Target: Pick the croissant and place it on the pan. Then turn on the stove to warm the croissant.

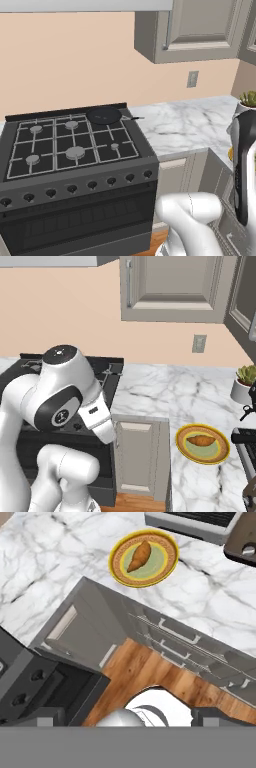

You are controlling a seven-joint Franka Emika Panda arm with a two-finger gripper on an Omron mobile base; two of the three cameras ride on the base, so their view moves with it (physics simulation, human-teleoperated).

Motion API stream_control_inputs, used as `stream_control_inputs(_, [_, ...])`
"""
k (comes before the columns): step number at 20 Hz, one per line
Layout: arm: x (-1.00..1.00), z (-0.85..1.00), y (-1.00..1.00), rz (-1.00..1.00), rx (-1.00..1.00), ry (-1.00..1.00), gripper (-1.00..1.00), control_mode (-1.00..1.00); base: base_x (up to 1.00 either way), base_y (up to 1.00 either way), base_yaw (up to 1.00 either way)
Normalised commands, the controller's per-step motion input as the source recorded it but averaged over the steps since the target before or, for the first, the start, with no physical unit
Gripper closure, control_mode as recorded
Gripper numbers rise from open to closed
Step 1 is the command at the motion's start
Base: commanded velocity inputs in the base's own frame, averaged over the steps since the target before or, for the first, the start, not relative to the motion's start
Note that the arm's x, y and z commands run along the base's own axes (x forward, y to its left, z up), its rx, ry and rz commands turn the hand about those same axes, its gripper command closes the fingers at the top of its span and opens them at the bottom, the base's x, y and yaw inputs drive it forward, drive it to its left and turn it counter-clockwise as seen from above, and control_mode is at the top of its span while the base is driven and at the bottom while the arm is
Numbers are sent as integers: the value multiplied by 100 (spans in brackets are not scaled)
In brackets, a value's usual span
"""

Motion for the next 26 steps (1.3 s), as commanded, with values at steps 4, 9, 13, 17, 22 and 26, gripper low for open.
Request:
stream_control_inputs(4, [20,-3,-54,-24,12,0,-100,-100,0,0,0])
stream_control_inputs(9, [16,-24,-55,-21,9,0,-100,-100,0,0,0])
stream_control_inputs(13, [23,-18,-36,-20,4,0,-100,-100,0,0,0])
stream_control_inputs(17, [34,-19,-35,-19,3,0,-100,-100,0,0,0])
stream_control_inputs(22, [33,-31,-44,-18,3,0,-100,-100,0,0,0])
stream_control_inputs(26, [27,-28,-50,-14,5,0,-100,-100,0,0,0])
